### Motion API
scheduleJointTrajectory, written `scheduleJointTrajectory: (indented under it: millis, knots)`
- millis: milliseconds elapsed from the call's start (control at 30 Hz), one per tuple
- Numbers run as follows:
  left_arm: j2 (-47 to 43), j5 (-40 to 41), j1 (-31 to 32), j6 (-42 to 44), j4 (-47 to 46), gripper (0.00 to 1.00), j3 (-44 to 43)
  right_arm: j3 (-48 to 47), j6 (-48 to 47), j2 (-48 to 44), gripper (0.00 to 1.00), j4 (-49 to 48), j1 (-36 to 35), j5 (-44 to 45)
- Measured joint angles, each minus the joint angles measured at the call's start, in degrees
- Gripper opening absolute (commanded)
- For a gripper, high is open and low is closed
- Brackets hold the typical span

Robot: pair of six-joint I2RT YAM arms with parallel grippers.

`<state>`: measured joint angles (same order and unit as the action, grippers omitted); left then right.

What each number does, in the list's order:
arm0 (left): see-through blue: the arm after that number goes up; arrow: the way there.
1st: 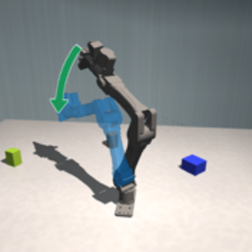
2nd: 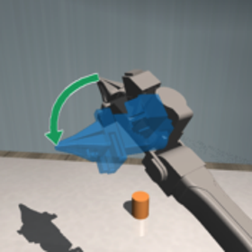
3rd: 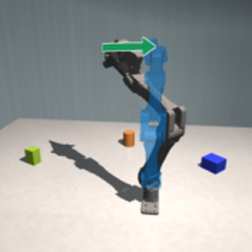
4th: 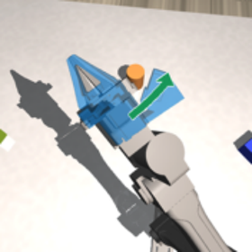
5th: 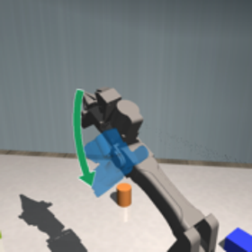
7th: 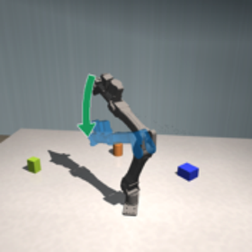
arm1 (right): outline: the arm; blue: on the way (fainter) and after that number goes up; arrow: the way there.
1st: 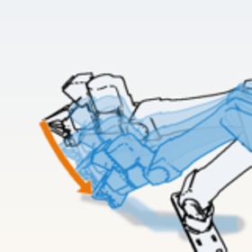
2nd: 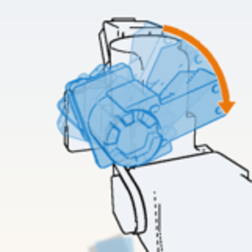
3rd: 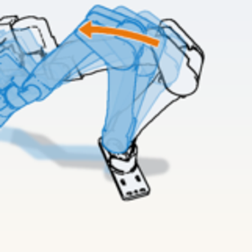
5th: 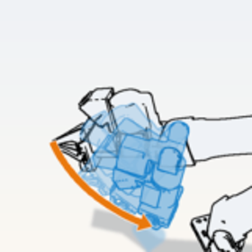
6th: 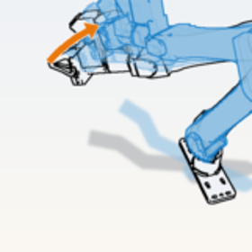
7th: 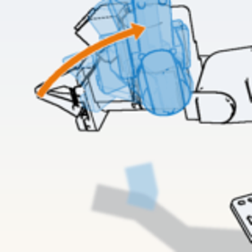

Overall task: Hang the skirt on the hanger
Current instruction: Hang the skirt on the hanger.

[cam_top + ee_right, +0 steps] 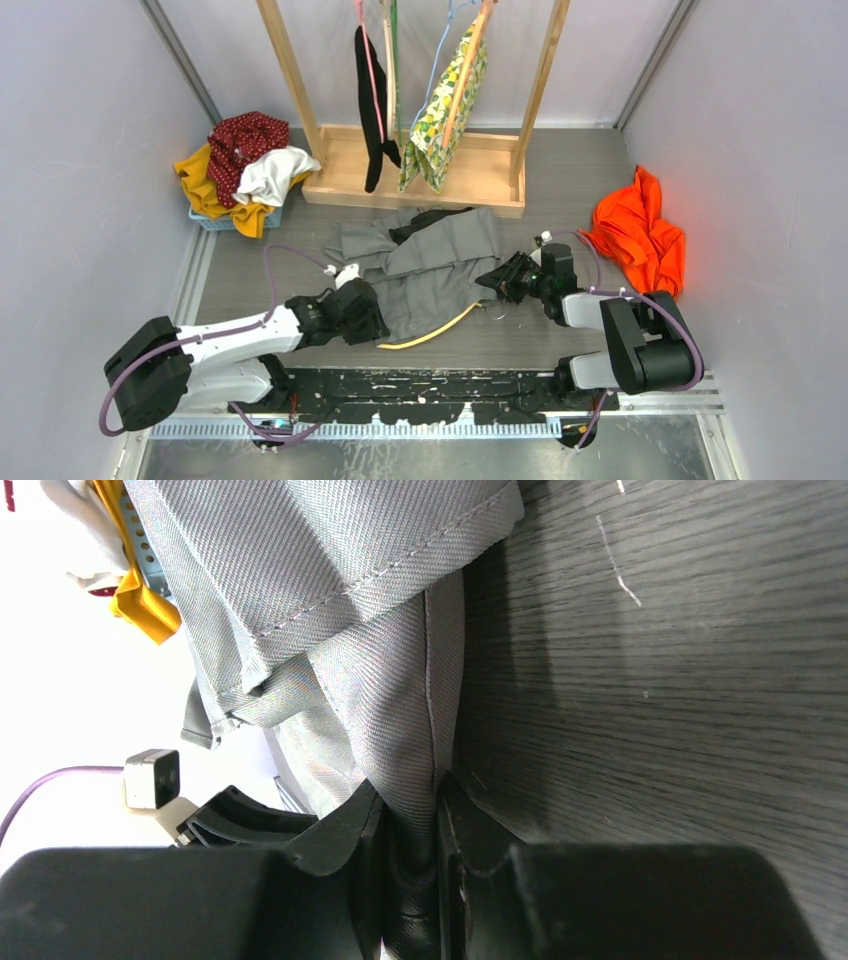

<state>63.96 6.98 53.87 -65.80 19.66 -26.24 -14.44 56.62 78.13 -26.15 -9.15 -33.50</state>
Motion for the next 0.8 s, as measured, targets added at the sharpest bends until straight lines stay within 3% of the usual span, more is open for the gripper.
scheduleJointTrajectory:
  millis: [133,300,800]
  knots:
    - [0.9,-0.2,0.0,0.4,-0.6,0.24,-0.1,0.1,-0.1,0.0,0.01,-0.1,0.0,0.0]
    - [0.9,-0.3,0.0,0.8,-0.2,0.00,-0.1,0.2,-0.2,0.4,0.01,-0.7,0.0,0.0]
    - [-8.4,-0.2,-0.2,1.1,4.5,0.00,1.4,0.3,2.1,6.1,0.01,-5.9,0.5,-1.6]
